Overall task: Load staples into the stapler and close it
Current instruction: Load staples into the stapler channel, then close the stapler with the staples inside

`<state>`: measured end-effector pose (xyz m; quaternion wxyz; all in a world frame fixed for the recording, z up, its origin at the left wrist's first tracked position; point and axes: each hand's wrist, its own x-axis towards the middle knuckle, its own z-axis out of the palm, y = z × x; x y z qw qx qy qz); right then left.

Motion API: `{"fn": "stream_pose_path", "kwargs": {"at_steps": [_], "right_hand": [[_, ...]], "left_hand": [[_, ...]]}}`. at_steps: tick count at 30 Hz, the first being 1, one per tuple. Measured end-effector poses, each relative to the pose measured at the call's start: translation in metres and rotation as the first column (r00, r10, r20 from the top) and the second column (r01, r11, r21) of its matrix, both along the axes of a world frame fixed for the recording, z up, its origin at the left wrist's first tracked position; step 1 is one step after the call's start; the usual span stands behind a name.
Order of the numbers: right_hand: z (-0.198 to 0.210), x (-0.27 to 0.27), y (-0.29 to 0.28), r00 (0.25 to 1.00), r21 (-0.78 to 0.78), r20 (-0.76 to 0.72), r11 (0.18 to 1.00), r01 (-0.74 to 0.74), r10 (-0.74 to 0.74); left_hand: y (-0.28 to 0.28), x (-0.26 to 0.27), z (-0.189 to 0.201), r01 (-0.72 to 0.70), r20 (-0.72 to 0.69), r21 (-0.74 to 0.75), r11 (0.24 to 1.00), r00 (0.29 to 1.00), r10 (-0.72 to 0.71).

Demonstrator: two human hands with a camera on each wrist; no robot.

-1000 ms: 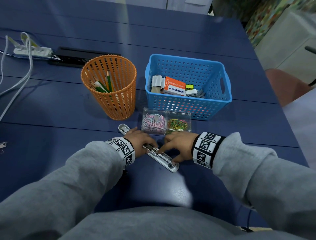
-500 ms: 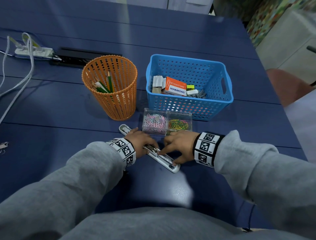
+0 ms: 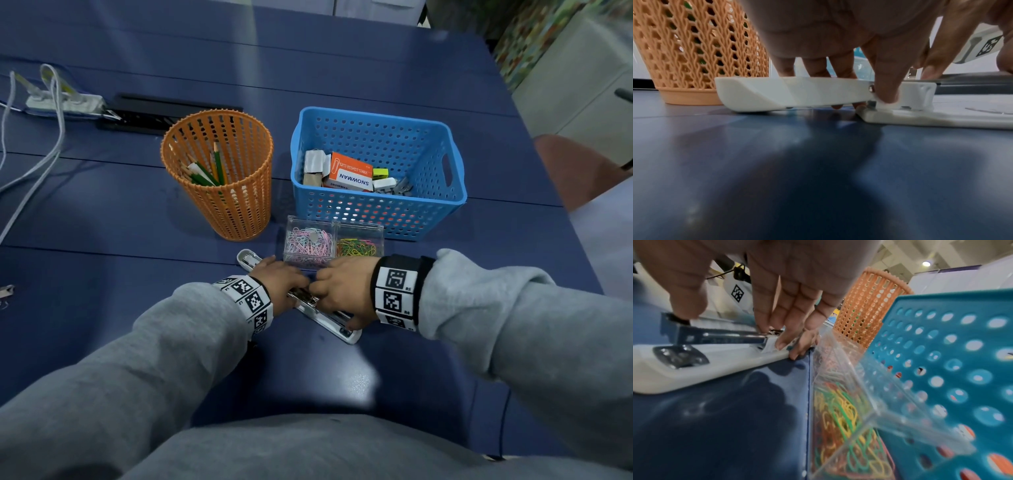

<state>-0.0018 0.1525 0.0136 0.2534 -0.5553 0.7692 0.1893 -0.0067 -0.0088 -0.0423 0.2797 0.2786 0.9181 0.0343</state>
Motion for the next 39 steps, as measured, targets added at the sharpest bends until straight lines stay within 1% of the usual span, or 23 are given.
{"fn": "stream_pose_path", "kwargs": {"at_steps": [4, 6, 8, 11, 15, 17, 20, 24, 28, 30, 31, 34, 36, 39], "right_hand": [[0.0, 0.002, -0.004, 0.999, 0.003, -0.029, 1.0, -0.024, 0.024], [0.002, 0.002, -0.005, 0.999, -0.015, -0.035, 1.0, 0.011, -0.012], [0.004, 0.001, -0.004, 0.996, -0.04, -0.024, 0.996, 0.085, -0.086], [0.005, 0.002, -0.002, 0.973, -0.055, 0.051, 0.972, 0.228, -0.225], [0.0, 0.003, 0.007, 0.896, -0.08, 0.173, 0.901, 0.426, -0.408], [-0.004, 0.004, 0.01, 0.863, -0.063, 0.2, 0.873, 0.484, -0.464], [-0.008, 0.006, 0.011, 0.838, -0.026, 0.219, 0.855, 0.518, -0.5], [-0.009, 0.009, 0.009, 0.833, -0.03, 0.22, 0.85, 0.526, -0.508], [-0.01, 0.011, 0.006, 0.824, -0.032, 0.213, 0.839, 0.543, -0.525], [-0.01, 0.011, 0.007, 0.787, -0.077, 0.256, 0.8, 0.595, -0.561], [-0.009, 0.011, 0.009, 0.753, -0.112, 0.294, 0.762, 0.638, -0.588], [-0.009, 0.012, 0.021, 0.611, -0.207, 0.425, 0.585, 0.784, -0.668], [-0.011, 0.013, 0.028, 0.547, -0.242, 0.493, 0.498, 0.833, -0.676], [-0.016, 0.016, 0.036, 0.532, -0.256, 0.514, 0.472, 0.844, -0.673]], "left_hand": [[0.001, -0.001, -0.001, 0.009, -0.013, -0.039, 0.999, 1.0, -0.01], [0.002, -0.001, -0.001, 0.001, -0.006, -0.035, 0.999, 1.0, -0.002], [0.002, -0.001, 0.0, 0.001, 0.001, -0.021, 1.0, 1.0, -0.001], [0.0, -0.001, 0.0, 0.0, 0.002, 0.014, 1.0, 1.0, 0.0], [-0.001, 0.001, 0.001, -0.028, 0.011, 0.073, 0.997, 1.0, 0.027], [-0.001, 0.001, 0.001, -0.031, -0.001, 0.1, 0.994, 1.0, 0.031], [-0.002, 0.002, -0.001, -0.047, -0.006, 0.136, 0.99, 0.999, 0.048], [-0.001, 0.004, -0.001, -0.069, -0.013, 0.155, 0.986, 0.997, 0.071], [0.0, 0.004, 0.0, -0.077, -0.013, 0.127, 0.989, 0.997, 0.08], [0.001, 0.004, 0.001, -0.075, -0.016, 0.103, 0.992, 0.997, 0.077], [0.001, 0.005, 0.0, -0.077, -0.018, 0.103, 0.992, 0.997, 0.079], [-0.001, 0.005, 0.0, -0.097, -0.009, 0.153, 0.984, 0.995, 0.1], [-0.001, 0.005, 0.001, -0.1, 0.006, 0.163, 0.982, 0.995, 0.1], [0.0, 0.004, 0.002, -0.105, 0.023, 0.159, 0.982, 0.994, 0.102]]}}
